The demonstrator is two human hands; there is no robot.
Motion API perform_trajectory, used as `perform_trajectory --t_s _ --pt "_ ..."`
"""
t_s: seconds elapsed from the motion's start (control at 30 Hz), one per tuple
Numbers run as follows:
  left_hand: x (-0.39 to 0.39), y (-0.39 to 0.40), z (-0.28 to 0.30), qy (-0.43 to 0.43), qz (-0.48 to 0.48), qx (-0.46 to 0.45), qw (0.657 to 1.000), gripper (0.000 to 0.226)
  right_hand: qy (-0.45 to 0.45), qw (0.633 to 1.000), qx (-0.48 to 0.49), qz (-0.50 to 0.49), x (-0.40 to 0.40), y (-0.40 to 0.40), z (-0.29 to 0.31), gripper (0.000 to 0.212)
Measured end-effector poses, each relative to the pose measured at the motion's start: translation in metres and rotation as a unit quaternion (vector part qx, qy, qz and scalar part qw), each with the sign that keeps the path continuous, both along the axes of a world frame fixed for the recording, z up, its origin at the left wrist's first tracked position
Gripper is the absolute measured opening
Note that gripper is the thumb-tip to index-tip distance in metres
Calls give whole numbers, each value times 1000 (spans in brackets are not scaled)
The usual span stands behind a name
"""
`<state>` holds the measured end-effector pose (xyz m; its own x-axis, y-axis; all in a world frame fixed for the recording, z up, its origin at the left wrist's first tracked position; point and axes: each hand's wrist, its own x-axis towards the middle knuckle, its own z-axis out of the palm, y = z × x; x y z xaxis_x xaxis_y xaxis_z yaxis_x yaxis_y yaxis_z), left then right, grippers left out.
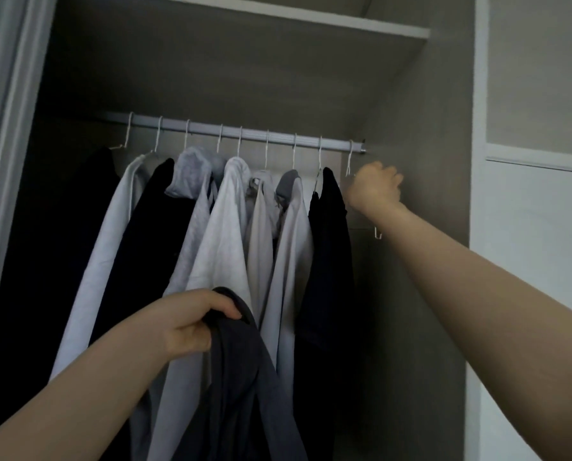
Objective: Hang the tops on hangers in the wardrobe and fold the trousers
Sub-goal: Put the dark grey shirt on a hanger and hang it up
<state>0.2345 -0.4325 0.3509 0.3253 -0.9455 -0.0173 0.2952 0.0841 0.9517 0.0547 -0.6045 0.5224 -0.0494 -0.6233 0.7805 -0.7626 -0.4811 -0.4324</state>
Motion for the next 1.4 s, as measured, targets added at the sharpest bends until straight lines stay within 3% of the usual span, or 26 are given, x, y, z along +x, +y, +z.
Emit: perform_trajectory --t_s 0.27,0.37,0.43,0.53,0.67,0.73,0.77,0.83,0.93,1.0,1.07,1.2,1.33,1.4 --pt "11 -1 28 -80 74 -20 994 9 69 994 78 -15 8 -50 23 43" --pt "18 -4 27 -184 111 -71 974 9 52 995 89 1 6 -62 19 39" --pt "24 -6 23 -326 148 -95 929 20 32 994 97 28 7 -67 17 32" --pt "35 -6 19 -542 201 -81 812 46 -13 988 130 84 13 -82 12 17" --pt "37 1 11 -659 271 -56 700 62 -189 947 181 188 25 -103 2 18" --pt "35 4 9 -671 310 -30 673 62 -225 940 159 201 29 -106 0 10" --pt "36 5 9 -656 314 -15 686 60 -240 937 143 208 31 -106 -1 11" --pt "38 6 13 -581 284 14 763 54 -255 932 131 219 32 -106 -2 27" --pt "38 12 23 -396 241 44 885 30 -242 944 89 206 28 -97 -4 27" --pt "38 19 28 -278 221 55 933 32 -235 949 65 202 24 -82 -11 27" --pt "36 27 30 -195 204 65 957 29 -236 950 41 200 20 -63 -26 29" --pt "29 39 25 -109 191 62 974 24 -263 940 -35 216 10 -15 -89 26" --pt "22 47 13 -67 193 52 978 24 -235 909 -125 321 -9 39 -180 17" --pt "19 47 6 -56 215 38 974 24 -211 896 -102 377 -15 61 -209 15"
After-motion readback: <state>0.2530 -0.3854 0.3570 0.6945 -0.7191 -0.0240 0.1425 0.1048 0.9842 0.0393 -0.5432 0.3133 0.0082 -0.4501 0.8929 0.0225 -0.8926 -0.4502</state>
